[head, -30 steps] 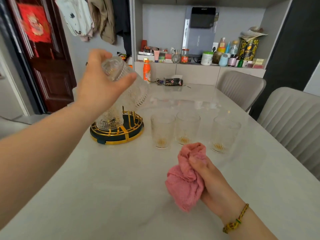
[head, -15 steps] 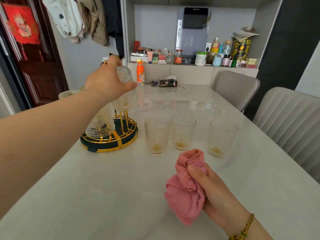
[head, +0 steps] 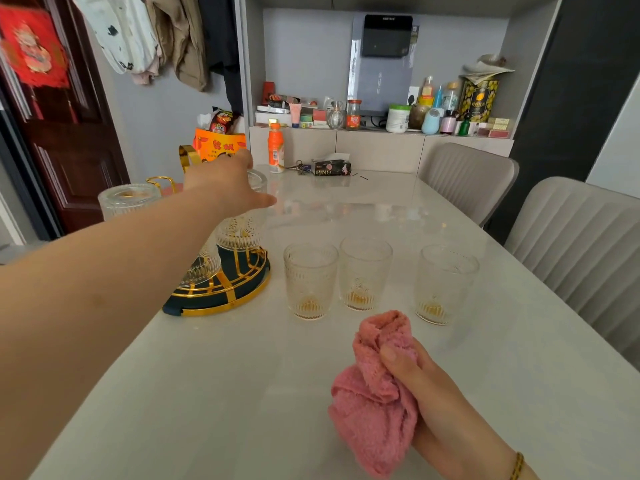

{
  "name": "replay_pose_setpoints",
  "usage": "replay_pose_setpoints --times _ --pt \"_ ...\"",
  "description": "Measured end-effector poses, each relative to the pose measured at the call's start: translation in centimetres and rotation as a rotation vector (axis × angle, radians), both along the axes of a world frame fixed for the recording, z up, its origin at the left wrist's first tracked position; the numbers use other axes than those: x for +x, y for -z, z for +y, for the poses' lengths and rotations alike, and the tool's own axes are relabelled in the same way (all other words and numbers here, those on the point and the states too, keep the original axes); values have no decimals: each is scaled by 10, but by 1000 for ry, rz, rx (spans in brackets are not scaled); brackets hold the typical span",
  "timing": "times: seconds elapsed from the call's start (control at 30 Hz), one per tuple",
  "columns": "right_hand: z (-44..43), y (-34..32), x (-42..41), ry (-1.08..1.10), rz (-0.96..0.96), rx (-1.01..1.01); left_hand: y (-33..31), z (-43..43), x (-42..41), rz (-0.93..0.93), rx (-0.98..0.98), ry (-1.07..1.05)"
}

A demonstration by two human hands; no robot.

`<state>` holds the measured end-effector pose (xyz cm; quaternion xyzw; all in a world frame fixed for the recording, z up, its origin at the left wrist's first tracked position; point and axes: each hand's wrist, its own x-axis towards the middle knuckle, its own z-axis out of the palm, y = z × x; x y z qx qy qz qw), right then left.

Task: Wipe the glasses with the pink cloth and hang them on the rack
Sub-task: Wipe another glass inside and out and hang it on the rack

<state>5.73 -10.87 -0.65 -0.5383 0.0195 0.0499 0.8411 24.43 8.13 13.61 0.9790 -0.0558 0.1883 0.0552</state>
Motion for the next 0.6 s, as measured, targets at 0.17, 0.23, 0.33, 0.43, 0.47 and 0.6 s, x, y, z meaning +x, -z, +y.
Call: replay_pose_setpoints --times 0.17,0.23,0.33,0.43,0.47,0.6 --pt "0 -1 0 -21 -26 42 6 -3 7 74 86 -29" --pt "0 -1 0 -26 -25 45 7 -2 8 74 95 -24" --pt "1 -2 0 -33 -23 47 7 0 8 83 132 -16" --pt "1 -4 -1 -8 -36 70 6 -1 2 54 249 -36" --pt "2 -5 -1 8 -29 79 6 -2 -2 41 280 -36" --pt "0 -8 -3 12 -48 56 10 -5 -33 -105 216 111"
